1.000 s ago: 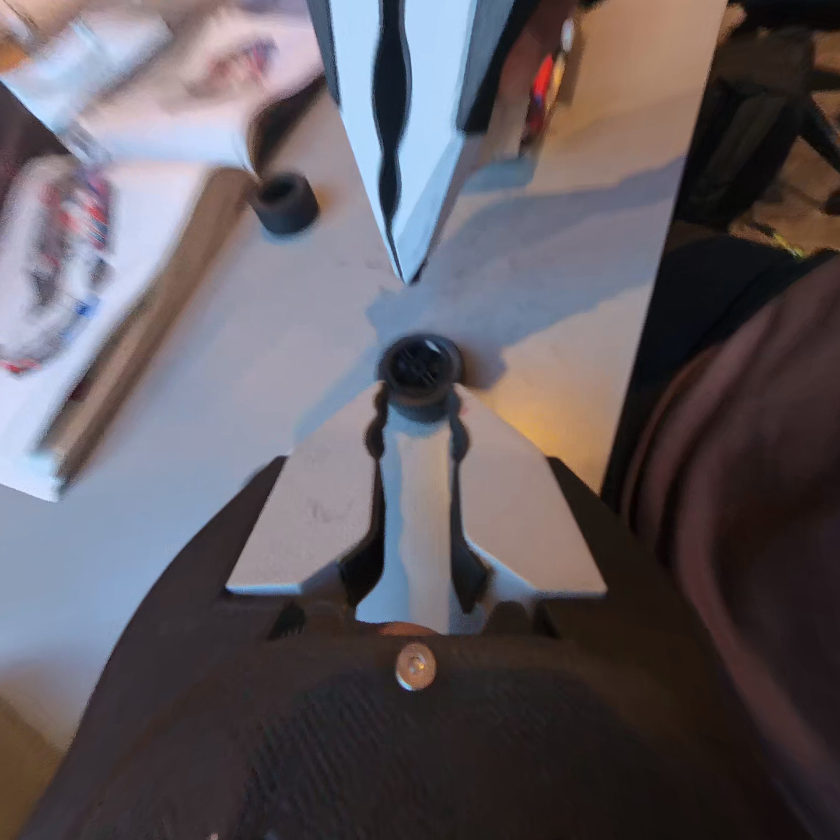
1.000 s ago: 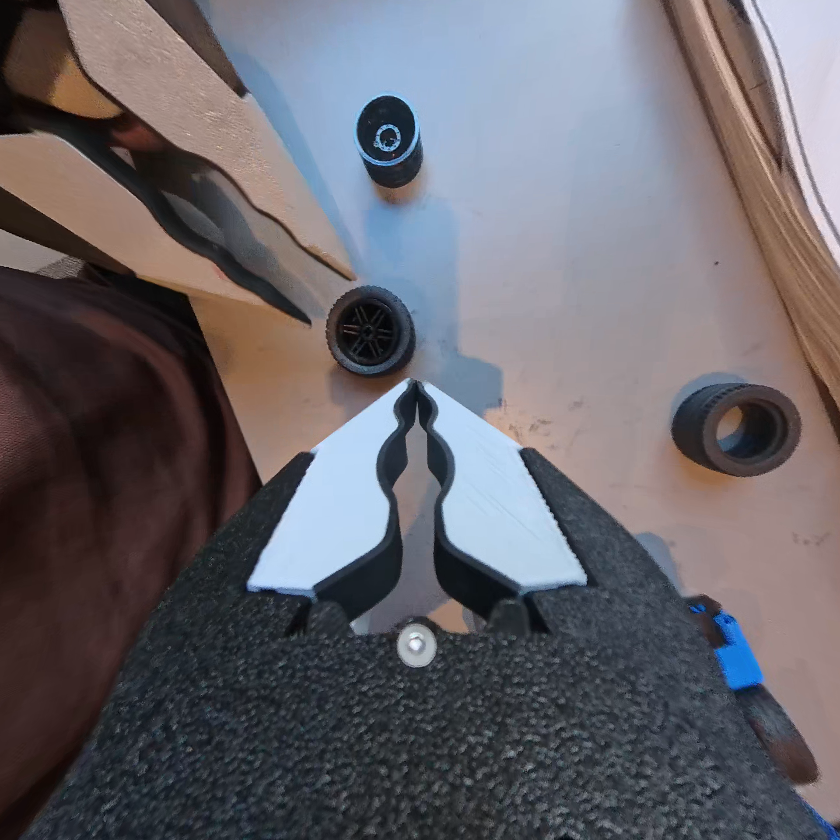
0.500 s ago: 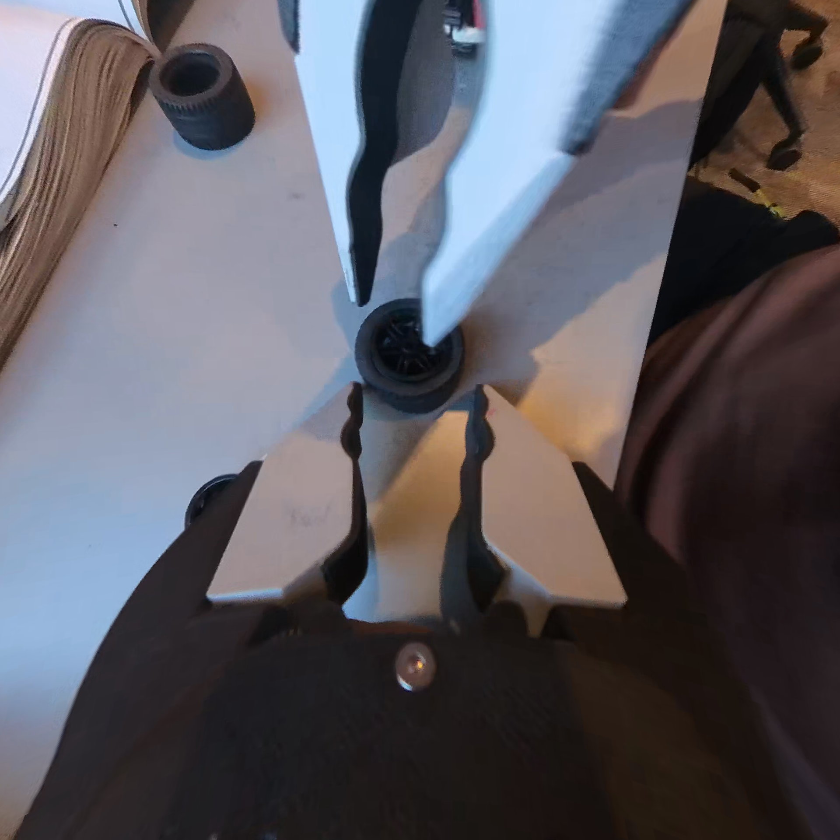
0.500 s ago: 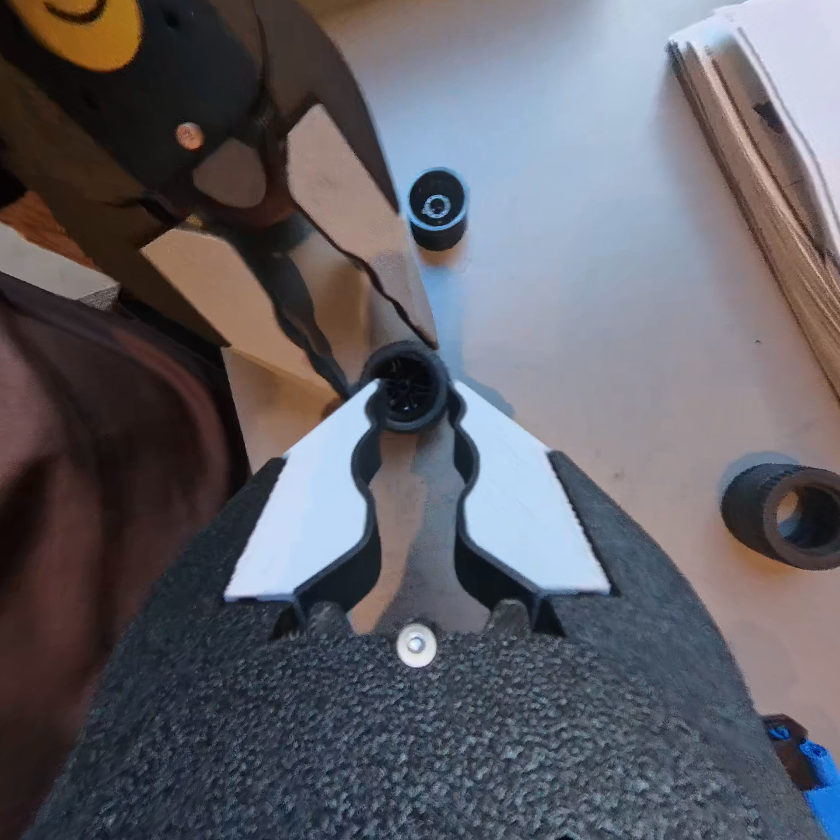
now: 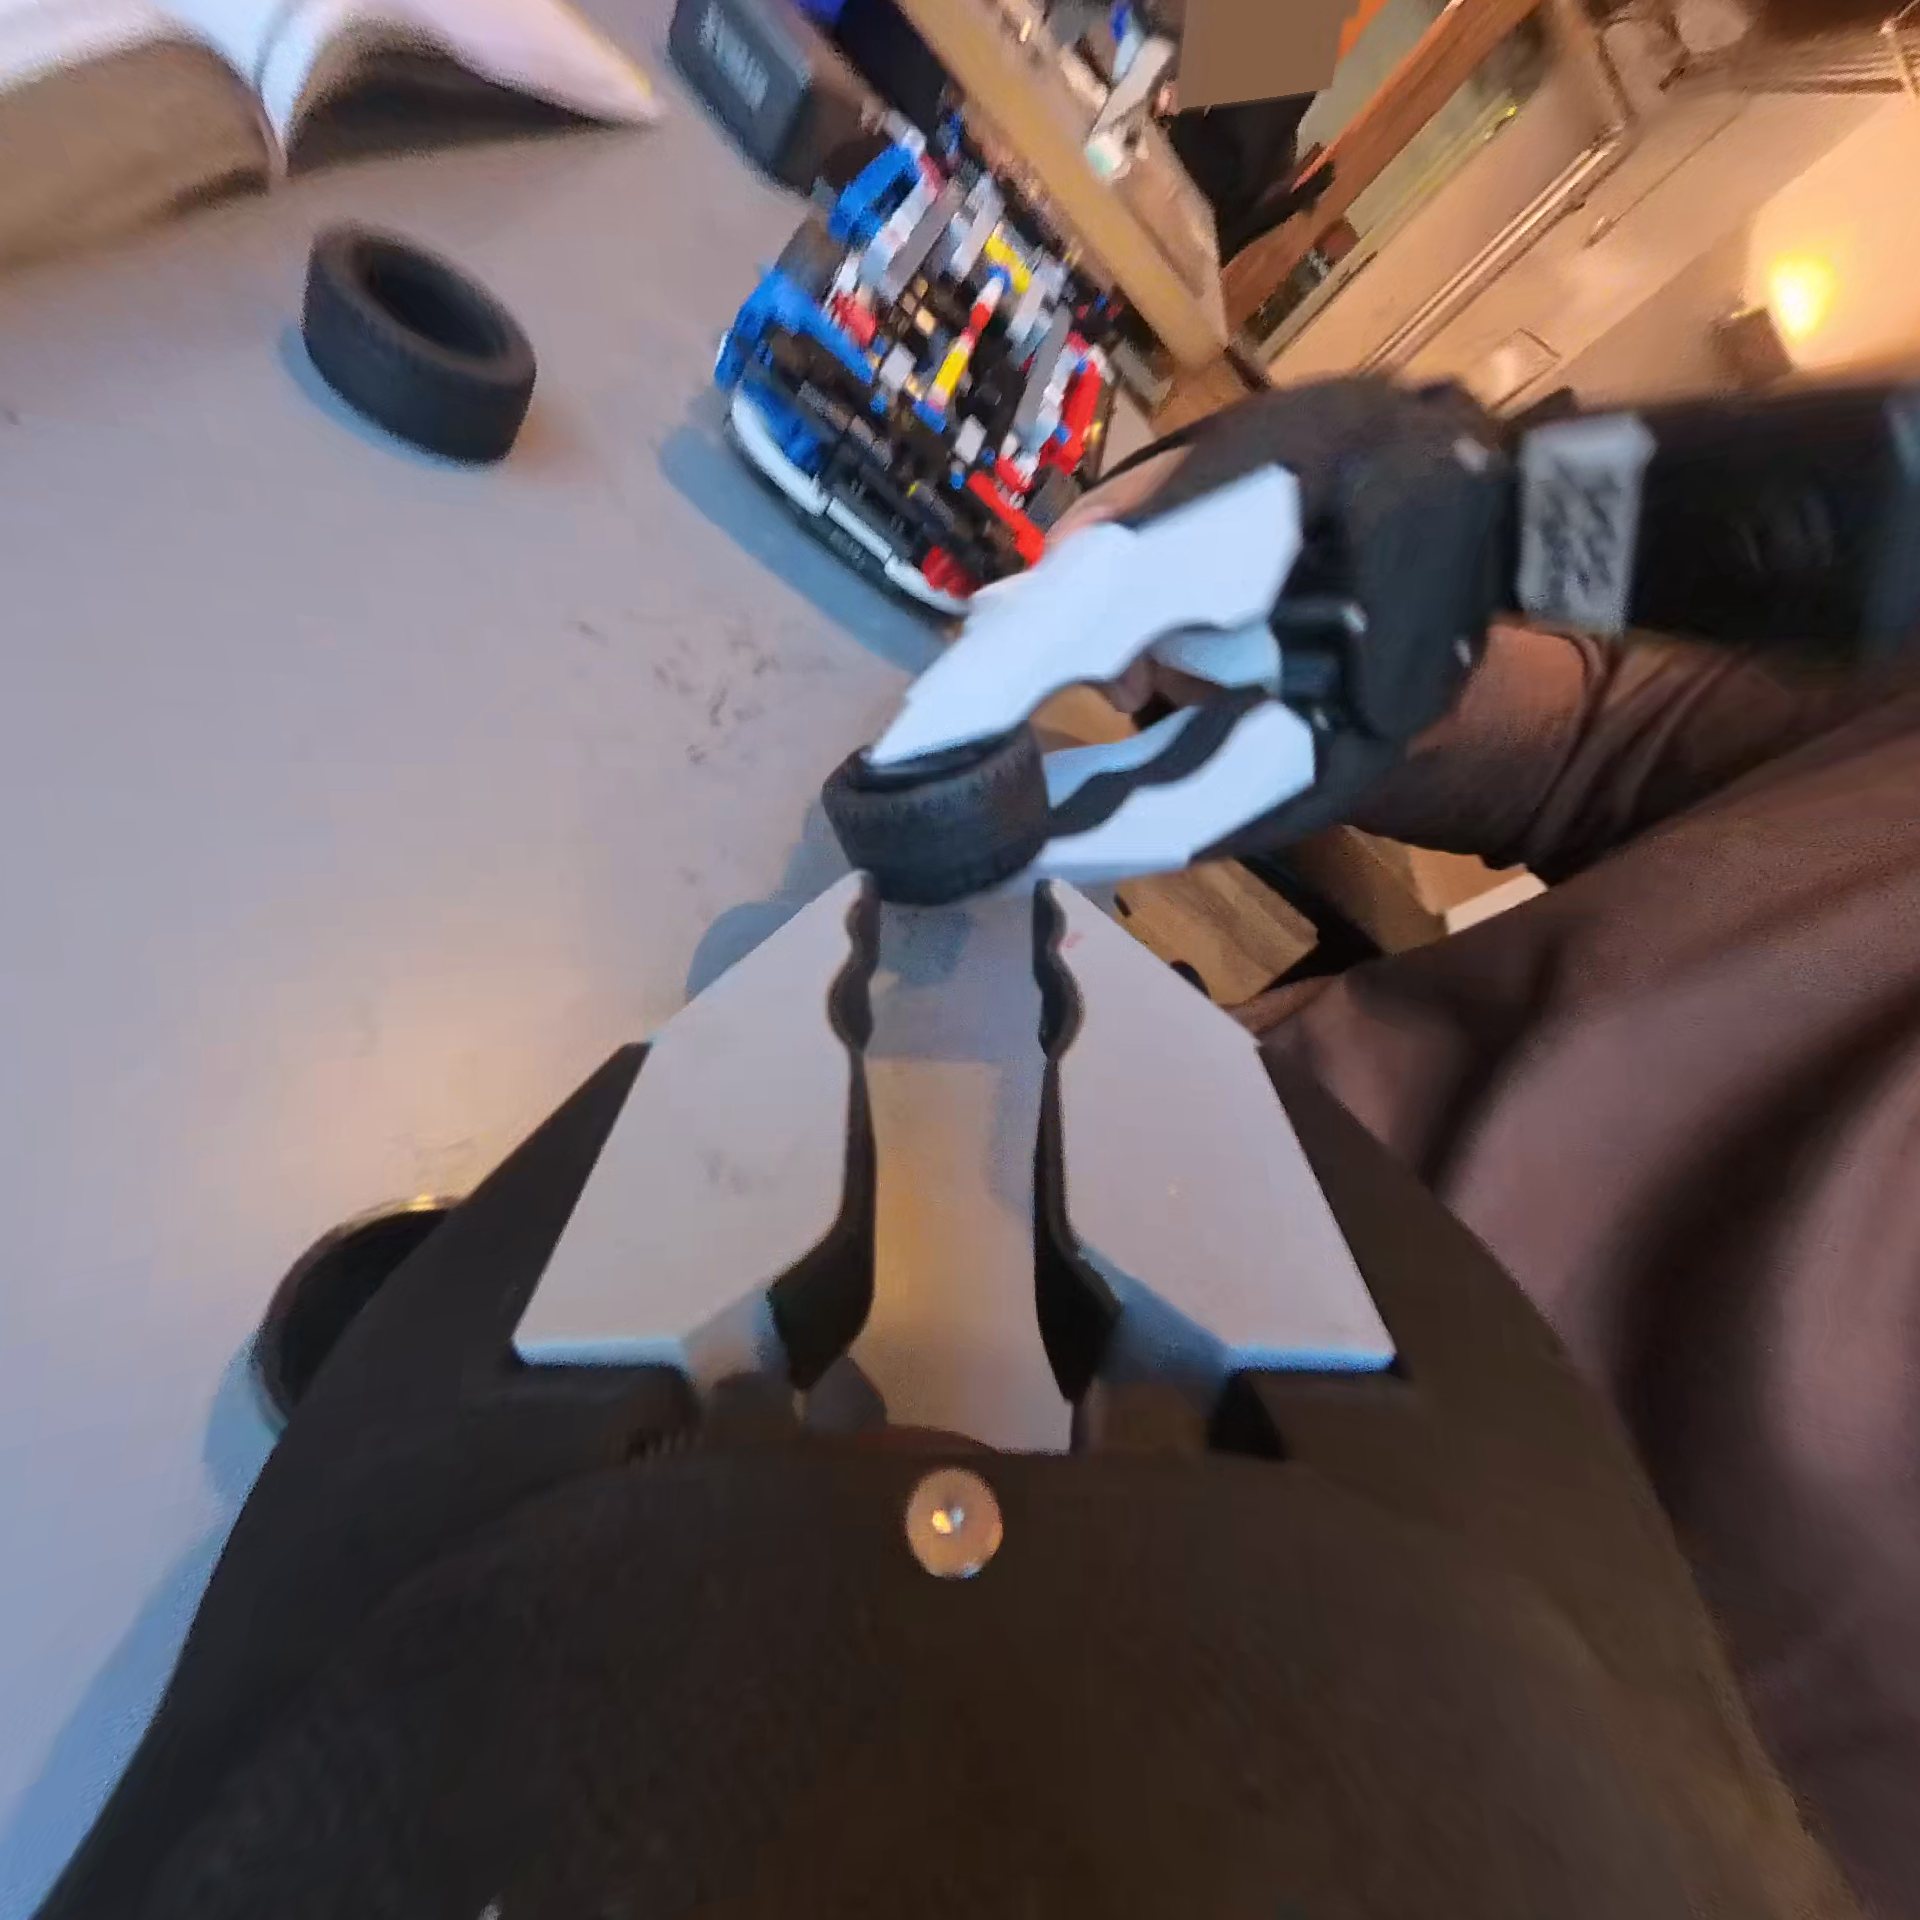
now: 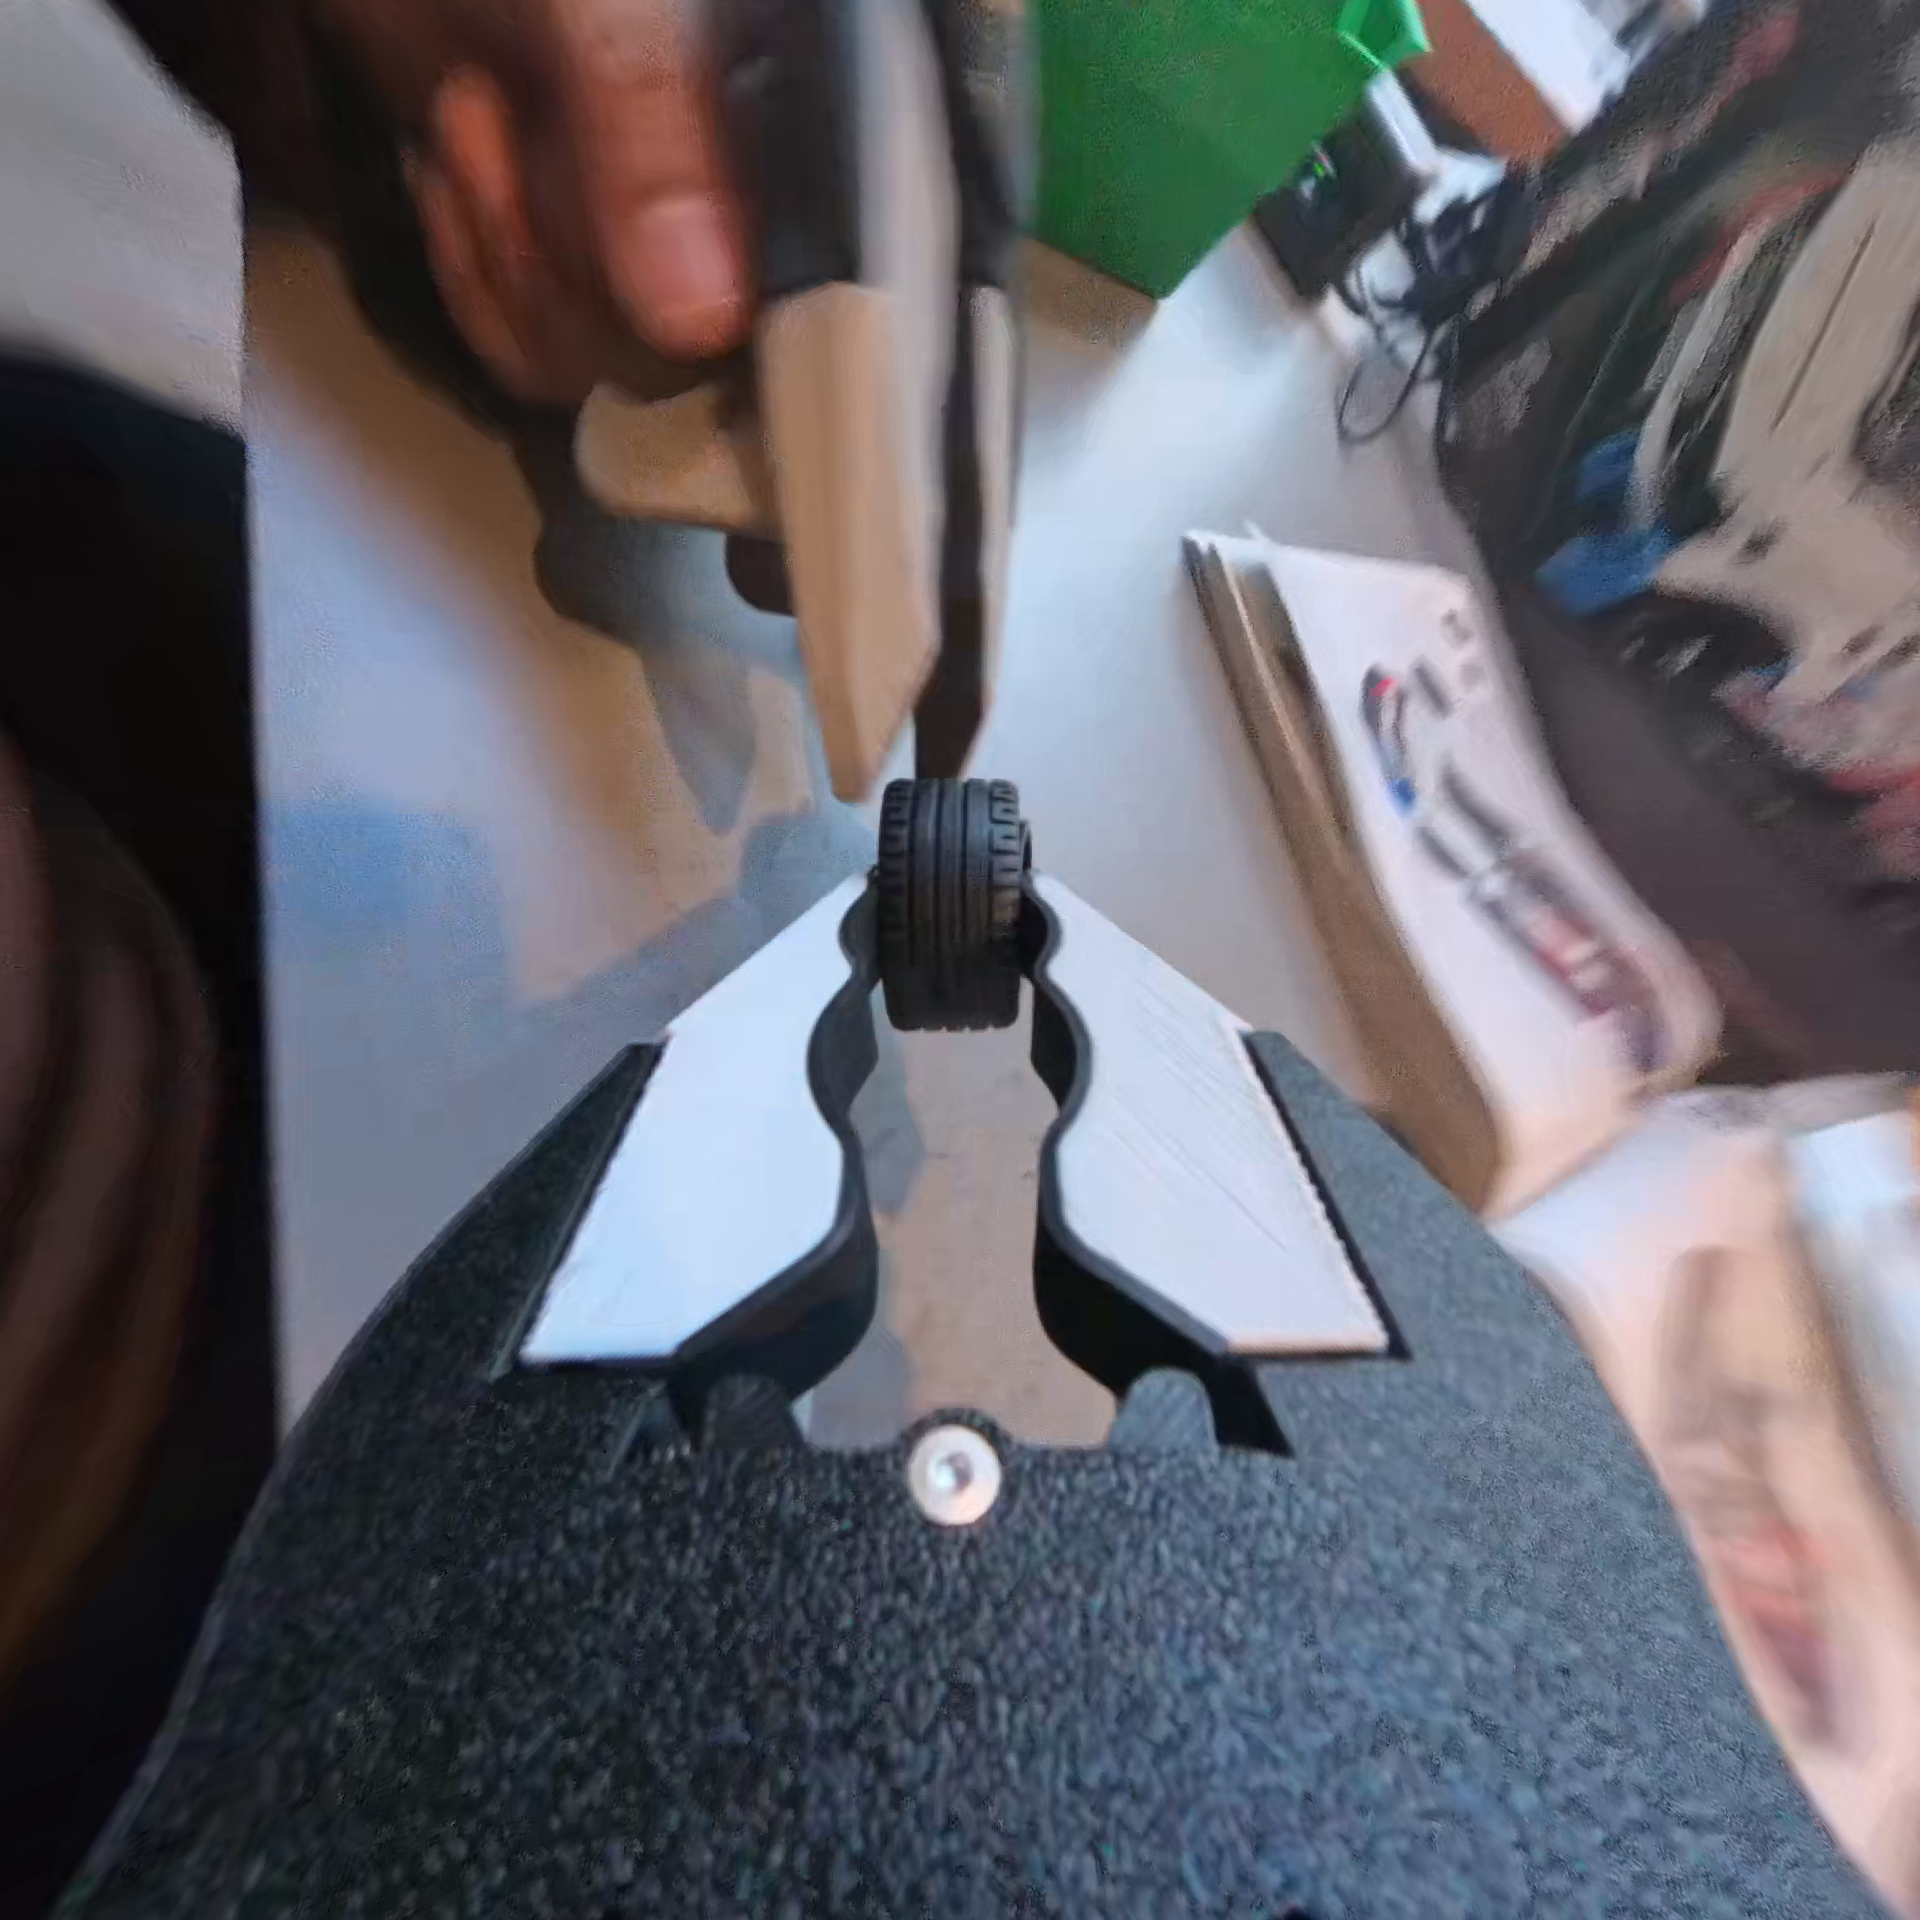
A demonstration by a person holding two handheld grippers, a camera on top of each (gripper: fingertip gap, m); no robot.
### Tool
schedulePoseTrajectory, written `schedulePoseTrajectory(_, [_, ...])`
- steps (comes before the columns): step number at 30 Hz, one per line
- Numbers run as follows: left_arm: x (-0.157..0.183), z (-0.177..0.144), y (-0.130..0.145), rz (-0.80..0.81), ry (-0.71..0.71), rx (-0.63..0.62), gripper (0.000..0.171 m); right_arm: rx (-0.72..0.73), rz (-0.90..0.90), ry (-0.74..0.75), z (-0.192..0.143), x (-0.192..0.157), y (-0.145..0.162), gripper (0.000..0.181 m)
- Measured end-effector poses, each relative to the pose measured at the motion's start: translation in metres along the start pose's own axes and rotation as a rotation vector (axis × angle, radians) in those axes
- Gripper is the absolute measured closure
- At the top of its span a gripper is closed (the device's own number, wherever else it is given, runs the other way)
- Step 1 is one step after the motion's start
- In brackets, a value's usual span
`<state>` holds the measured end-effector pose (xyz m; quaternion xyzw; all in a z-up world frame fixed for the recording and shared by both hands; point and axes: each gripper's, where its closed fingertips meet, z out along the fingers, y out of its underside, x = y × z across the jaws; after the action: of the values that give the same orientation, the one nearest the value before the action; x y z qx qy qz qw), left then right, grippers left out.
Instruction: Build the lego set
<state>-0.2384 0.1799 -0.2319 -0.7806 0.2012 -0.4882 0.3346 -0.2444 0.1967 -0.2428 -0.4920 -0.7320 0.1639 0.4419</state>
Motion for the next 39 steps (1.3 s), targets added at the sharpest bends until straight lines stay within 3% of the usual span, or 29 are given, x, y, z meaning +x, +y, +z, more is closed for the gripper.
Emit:
schedulePoseTrajectory(2, [-0.002,-0.011,-0.006,0.121,-0.091,0.032,0.142,0.111,0.303,-0.100,-0.011,0.009,-0.006,0.163])
schedulePoseTrajectory(4, [-0.008,-0.016,-0.010,0.279,-0.220,0.028,0.127,0.277,0.559,-0.234,-0.027,0.016,-0.022,0.163])
schedulePoseTrajectory(6, [-0.001,-0.011,-0.014,0.383,-0.239,0.021,0.121,0.426,0.726,-0.374,-0.042,0.018,-0.038,0.162])
schedulePoseTrajectory(10, [0.037,0.006,-0.029,0.441,-0.065,0.106,0.123,0.511,0.759,-0.440,-0.053,0.014,-0.046,0.162])
schedulePoseTrajectory(13, [0.052,0.007,-0.035,0.430,0.037,0.158,0.137,0.517,0.760,-0.467,-0.054,0.007,-0.048,0.162])
schedulePoseTrajectory(16, [0.048,0.010,-0.035,0.310,0.071,0.134,0.138,0.494,0.844,-0.504,-0.054,0.008,-0.043,0.163])
schedulePoseTrajectory(23, [0.047,0.013,-0.043,-0.202,0.286,0.200,0.147,0.499,0.962,-0.508,-0.063,0.024,-0.034,0.160])
schedulePoseTrajectory(27, [0.037,0.017,-0.039,-0.174,0.224,0.220,0.148,0.428,1.062,-0.526,-0.055,0.021,-0.025,0.161])
schedulePoseTrajectory(30, [0.035,0.010,-0.049,-0.280,0.262,0.295,0.149,0.487,1.115,-0.518,-0.064,0.034,-0.027,0.157])
schedulePoseTrajectory(34, [0.028,0.012,-0.043,-0.379,0.262,0.289,0.149,0.425,1.008,-0.375,-0.072,0.046,-0.017,0.159])
schedulePoseTrajectory(39, [0.031,0.018,-0.038,-0.422,0.286,0.248,0.149,0.281,0.904,-0.385,-0.063,0.037,-0.013,0.163])
